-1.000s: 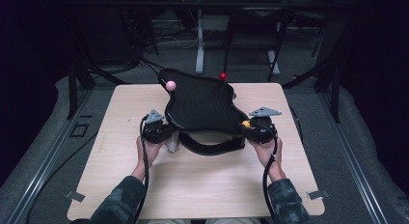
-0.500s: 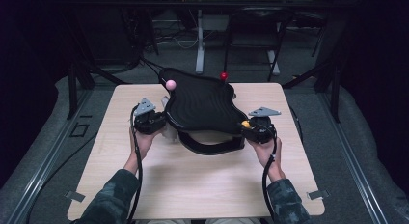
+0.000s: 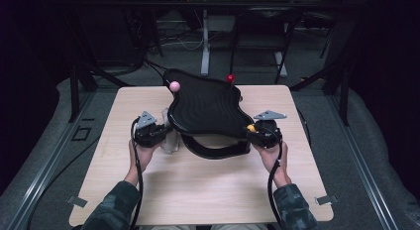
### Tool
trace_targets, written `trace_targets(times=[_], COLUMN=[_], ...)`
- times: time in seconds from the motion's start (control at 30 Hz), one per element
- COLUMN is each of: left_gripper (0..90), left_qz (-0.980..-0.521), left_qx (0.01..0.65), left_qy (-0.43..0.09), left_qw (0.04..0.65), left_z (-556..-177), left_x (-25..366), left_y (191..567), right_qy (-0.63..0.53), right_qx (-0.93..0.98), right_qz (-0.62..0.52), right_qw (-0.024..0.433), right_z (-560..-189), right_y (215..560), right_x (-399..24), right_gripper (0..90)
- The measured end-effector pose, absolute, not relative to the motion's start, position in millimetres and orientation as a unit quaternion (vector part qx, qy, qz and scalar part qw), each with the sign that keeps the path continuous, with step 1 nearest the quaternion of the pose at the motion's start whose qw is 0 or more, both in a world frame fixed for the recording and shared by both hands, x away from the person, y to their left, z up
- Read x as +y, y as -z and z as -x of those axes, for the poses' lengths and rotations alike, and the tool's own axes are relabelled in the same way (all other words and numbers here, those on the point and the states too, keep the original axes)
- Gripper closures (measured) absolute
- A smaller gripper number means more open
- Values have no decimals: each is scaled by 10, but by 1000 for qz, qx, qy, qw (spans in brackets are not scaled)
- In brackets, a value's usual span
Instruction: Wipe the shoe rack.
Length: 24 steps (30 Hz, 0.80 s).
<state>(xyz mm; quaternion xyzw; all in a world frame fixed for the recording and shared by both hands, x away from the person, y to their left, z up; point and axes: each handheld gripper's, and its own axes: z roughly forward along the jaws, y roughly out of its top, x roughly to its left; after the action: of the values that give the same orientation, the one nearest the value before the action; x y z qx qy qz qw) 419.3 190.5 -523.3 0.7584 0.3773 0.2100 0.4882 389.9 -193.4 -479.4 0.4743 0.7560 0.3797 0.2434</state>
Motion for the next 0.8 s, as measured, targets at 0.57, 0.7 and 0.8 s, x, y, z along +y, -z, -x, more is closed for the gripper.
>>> trace_targets(times=[0.57, 0.7, 0.8], left_gripper=[816, 816, 816], left_qz=[-765, -774, -776], left_qx=[393, 389, 392], left_qy=[-209, -204, -199], left_qw=[465, 457, 452], left_z=[-4153, -4172, -4194], left_x=[1703, 1637, 1580], left_y=[5640, 5709, 5760], right_qy=[-379, -382, -383], right_qx=[755, 753, 752], right_qz=[-477, -478, -481], right_qw=[243, 242, 238], right_z=[-3884, -3877, -3864], right_y=[4793, 4796, 4797], right_x=[-1904, -1884, -1856], right_gripper=[601, 601, 601])
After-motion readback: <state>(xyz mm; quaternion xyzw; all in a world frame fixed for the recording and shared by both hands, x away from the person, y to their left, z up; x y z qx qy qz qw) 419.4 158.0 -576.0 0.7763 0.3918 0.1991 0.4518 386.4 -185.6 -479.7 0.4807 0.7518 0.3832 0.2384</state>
